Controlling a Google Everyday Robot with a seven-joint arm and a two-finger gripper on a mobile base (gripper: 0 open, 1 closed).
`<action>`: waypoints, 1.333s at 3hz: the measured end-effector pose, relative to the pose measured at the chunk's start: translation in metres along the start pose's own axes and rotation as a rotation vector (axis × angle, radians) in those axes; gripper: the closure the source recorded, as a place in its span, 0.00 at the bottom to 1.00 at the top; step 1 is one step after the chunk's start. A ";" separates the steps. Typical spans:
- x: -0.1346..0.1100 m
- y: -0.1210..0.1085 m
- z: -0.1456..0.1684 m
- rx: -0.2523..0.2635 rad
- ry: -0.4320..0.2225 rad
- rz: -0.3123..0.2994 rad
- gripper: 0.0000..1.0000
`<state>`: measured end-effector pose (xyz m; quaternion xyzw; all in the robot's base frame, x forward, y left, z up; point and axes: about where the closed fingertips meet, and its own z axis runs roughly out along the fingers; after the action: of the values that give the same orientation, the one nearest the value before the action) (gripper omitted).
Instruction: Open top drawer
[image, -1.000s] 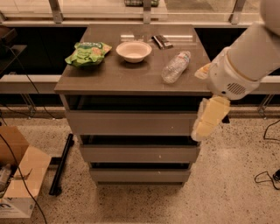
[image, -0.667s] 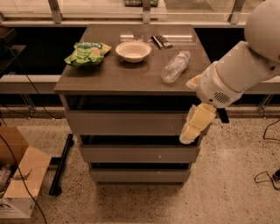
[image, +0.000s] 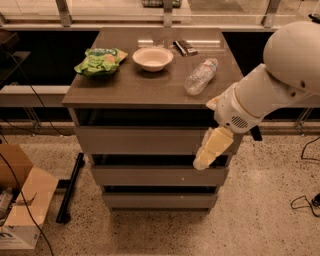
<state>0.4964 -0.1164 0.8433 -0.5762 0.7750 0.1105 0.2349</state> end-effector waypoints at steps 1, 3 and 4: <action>-0.011 0.003 0.054 -0.011 -0.044 0.044 0.00; -0.009 -0.039 0.150 -0.001 -0.203 0.190 0.00; -0.010 -0.071 0.178 0.003 -0.191 0.184 0.00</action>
Offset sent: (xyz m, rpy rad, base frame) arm 0.0678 0.0733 -0.1358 0.2906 0.0450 -0.1617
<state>0.6075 -0.0514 0.7010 -0.4891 0.7989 0.1848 0.2974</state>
